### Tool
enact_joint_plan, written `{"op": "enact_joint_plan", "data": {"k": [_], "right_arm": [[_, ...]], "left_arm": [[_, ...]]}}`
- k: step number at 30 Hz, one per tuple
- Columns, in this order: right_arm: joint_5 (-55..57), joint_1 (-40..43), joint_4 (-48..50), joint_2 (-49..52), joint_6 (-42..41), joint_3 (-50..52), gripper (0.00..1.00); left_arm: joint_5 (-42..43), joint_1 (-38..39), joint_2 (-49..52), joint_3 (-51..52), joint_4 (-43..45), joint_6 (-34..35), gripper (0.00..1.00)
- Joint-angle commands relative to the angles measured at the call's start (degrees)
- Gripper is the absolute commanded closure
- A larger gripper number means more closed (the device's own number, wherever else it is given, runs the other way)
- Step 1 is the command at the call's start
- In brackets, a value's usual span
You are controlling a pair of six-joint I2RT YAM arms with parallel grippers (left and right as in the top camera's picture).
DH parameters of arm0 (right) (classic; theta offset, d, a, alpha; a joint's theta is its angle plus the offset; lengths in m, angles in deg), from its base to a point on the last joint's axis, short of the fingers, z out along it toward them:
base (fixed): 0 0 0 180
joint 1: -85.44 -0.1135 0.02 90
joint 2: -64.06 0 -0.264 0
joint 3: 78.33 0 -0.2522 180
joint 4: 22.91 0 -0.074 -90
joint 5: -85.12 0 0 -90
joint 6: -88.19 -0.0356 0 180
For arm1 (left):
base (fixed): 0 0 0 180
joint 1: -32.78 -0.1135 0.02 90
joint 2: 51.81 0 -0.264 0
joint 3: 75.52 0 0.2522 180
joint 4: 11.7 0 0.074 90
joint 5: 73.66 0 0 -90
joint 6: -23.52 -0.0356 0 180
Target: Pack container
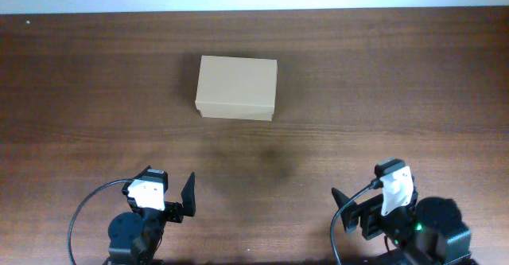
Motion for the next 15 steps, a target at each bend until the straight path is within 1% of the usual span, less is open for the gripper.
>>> {"op": "enact_joint_plan", "data": {"k": [1, 8, 15], "right_arm": [[0.0, 0.5, 2.6, -5.3, 0.3, 6.5, 0.01], [0.1, 0.5, 9.9, -15.0, 0.3, 20.8, 0.01], [0.1, 0.5, 13.7, -18.1, 0.3, 28.5, 0.01]], "left_arm": [[-0.2, 0.2, -0.6, 0.5, 0.2, -0.9, 0.0], [-0.2, 0.2, -0.6, 0.5, 0.2, -0.9, 0.0], [-0.2, 0.2, -0.6, 0.5, 0.2, -0.9, 0.0]]}}
